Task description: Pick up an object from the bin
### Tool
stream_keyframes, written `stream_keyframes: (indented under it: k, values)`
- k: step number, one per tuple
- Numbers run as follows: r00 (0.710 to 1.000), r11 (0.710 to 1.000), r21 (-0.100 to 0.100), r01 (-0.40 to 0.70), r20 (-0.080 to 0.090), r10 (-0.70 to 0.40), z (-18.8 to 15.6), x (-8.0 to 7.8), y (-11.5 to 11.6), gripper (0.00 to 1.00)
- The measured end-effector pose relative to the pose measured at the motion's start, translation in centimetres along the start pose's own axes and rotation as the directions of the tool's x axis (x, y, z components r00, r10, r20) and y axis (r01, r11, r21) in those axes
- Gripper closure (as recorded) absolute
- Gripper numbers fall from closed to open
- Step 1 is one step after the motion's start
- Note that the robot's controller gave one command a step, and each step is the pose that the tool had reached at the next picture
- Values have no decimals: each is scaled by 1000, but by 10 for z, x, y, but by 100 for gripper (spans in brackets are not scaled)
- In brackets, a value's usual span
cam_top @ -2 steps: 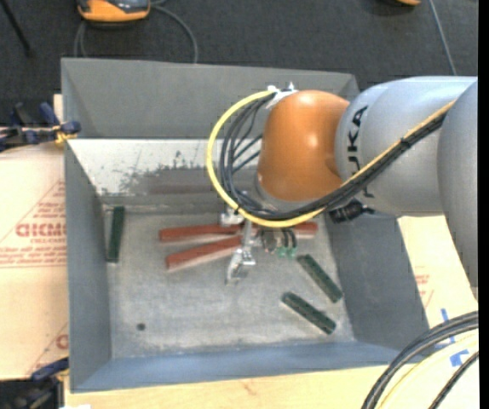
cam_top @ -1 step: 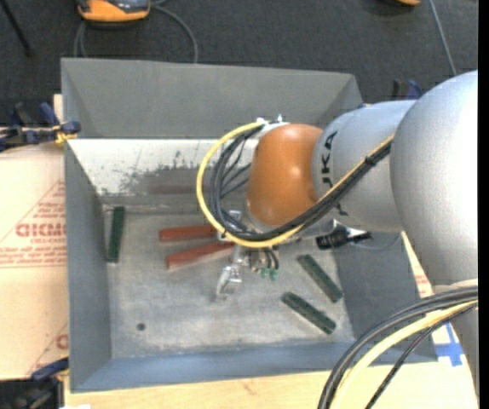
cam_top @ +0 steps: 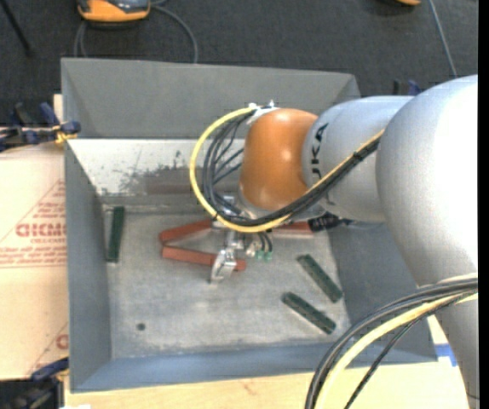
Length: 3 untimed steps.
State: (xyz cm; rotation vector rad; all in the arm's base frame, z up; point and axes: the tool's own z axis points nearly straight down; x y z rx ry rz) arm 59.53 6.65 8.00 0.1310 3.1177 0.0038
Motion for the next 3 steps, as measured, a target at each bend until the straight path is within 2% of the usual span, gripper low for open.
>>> stream_keyframes:
  k: [1, 2, 3]
  values:
    - [998, 998, -7, 63, 1, -63, -5, -49, -19, 100]
    - [998, 998, -7, 62, 1, -62, -5, -49, -19, 100]
    - [996, 996, 2, 88, -14, -88, -158, -29, -31, 100]
